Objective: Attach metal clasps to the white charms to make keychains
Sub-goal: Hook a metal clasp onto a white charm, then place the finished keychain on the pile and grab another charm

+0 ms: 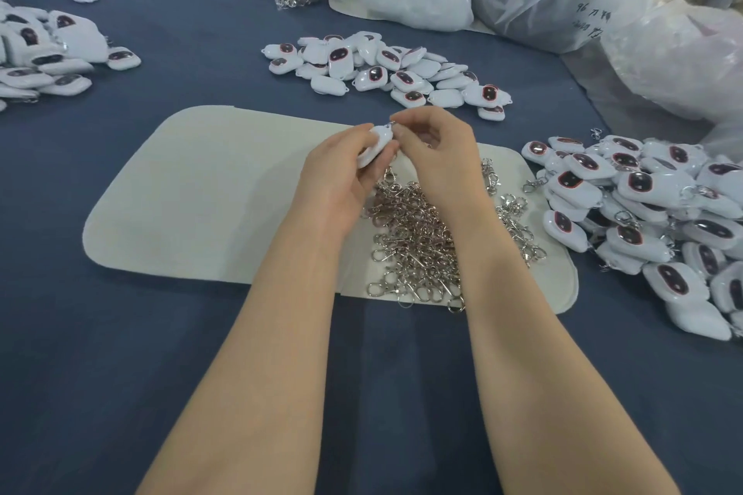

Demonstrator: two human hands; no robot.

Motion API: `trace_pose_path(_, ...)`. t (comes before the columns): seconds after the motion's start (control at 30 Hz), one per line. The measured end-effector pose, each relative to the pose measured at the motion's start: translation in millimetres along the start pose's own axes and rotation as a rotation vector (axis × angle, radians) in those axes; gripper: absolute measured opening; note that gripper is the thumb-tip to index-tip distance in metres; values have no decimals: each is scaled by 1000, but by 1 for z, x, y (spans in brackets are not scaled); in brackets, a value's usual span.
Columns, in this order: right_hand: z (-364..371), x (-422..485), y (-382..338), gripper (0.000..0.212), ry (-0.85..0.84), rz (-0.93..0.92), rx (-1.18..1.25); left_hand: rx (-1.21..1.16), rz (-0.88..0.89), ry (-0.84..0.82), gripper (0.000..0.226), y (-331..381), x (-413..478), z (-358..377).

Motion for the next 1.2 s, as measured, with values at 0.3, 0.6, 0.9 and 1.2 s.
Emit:
trace_pose_path(0.3, -5, 1, 7, 12, 62, 38, 18, -240, -175, -51, 10, -11, -3, 3)
trace_pose_path(0.6, 11, -5, 29, 31, -175, 236, -623, -163, 86, 184, 5, 11, 3, -23)
trace_pose_path(0.9, 16, -5, 28, 15, -169, 212, -614, -128, 129, 225, 8, 12, 4, -29)
trace_pose_path(1.2, 2, -1, 24, 11, -96, 216, -462, -19, 128, 235, 25, 9, 4, -27)
Point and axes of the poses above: each hand's wrist, its own x-axis towards the middle knuckle, its own z-axis out of the palm, y = z × x, the point moved 9 cm from there along x, towards the middle knuckle, and after that the axes turned 15 degrees about x, right-handed, at the moved point
